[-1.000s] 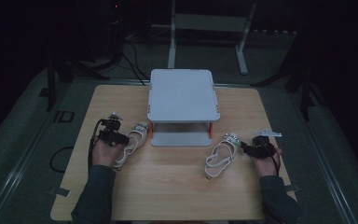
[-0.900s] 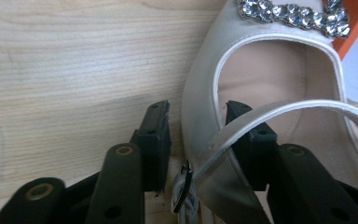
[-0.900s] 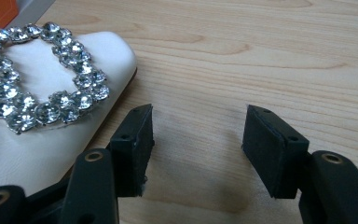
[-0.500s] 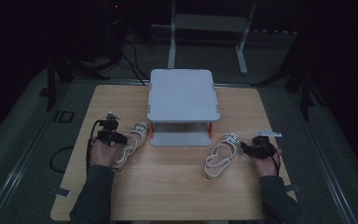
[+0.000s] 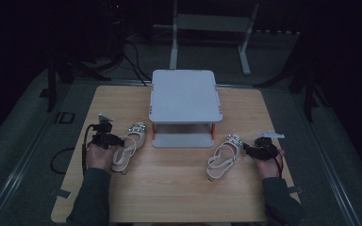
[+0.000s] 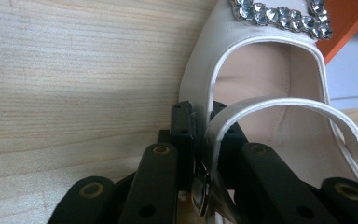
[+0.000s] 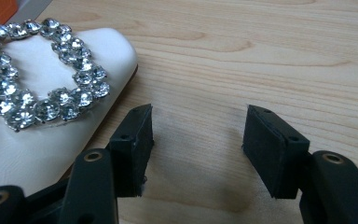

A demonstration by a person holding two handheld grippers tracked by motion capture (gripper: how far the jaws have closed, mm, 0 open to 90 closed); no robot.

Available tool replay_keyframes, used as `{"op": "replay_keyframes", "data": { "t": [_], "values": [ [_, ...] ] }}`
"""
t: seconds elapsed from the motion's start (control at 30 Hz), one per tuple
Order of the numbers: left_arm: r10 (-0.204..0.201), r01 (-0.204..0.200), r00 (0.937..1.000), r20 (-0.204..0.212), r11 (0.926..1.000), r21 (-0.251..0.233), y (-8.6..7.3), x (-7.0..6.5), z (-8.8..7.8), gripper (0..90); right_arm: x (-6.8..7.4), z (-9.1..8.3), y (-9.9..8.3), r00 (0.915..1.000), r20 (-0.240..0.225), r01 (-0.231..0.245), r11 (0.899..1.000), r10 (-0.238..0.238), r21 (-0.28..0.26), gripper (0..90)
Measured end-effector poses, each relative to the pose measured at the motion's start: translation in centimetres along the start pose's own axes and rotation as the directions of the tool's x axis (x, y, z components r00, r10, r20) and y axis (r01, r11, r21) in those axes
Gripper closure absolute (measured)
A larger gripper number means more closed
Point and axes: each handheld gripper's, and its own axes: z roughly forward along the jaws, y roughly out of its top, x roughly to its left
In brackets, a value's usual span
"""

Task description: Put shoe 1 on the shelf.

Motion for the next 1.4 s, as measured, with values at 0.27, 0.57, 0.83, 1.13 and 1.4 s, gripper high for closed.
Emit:
{"op": "replay_keyframes", "data": {
  "t": [0.27, 0.57, 0.83, 1.13, 1.4],
  "values": [
    [-0.020, 0.021, 0.9998, 0.007, 0.9988, -0.044, 0.5, -0.5, -1.1, 82.4, 0.0, -0.1, 0.0, 1.0000, 0.000, -0.007, 1.000, 0.007, -0.004, 42.3],
    [-0.037, 0.038, 0.9993, 0.008, 0.9952, -0.090, 1.6, -1.1, -2.5, 82.0, -0.1, -0.2, 0.0, 0.9999, 0.002, -0.012, 1.000, 0.012, -0.008, 42.2],
    [-0.033, 0.032, 0.9995, -0.005, 0.9911, -0.129, 2.9, -2.0, -4.2, 81.9, -0.1, -0.2, 0.0, 0.9999, 0.002, -0.012, 1.000, 0.012, -0.009, 42.2],
    [-0.024, 0.023, 0.9997, -0.003, 0.9880, -0.153, 4.6, -3.2, -5.8, 81.9, -0.2, -0.2, 0.0, 0.9999, 0.003, -0.013, 1.000, 0.013, -0.009, 42.2],
    [-0.036, 0.032, 0.9992, -0.019, 0.9837, -0.177, 5.8, -3.6, -6.8, 81.8, -0.2, -0.2, 0.1, 0.9998, 0.004, -0.018, 1.000, 0.018, -0.009, 42.3]
  ]
}}
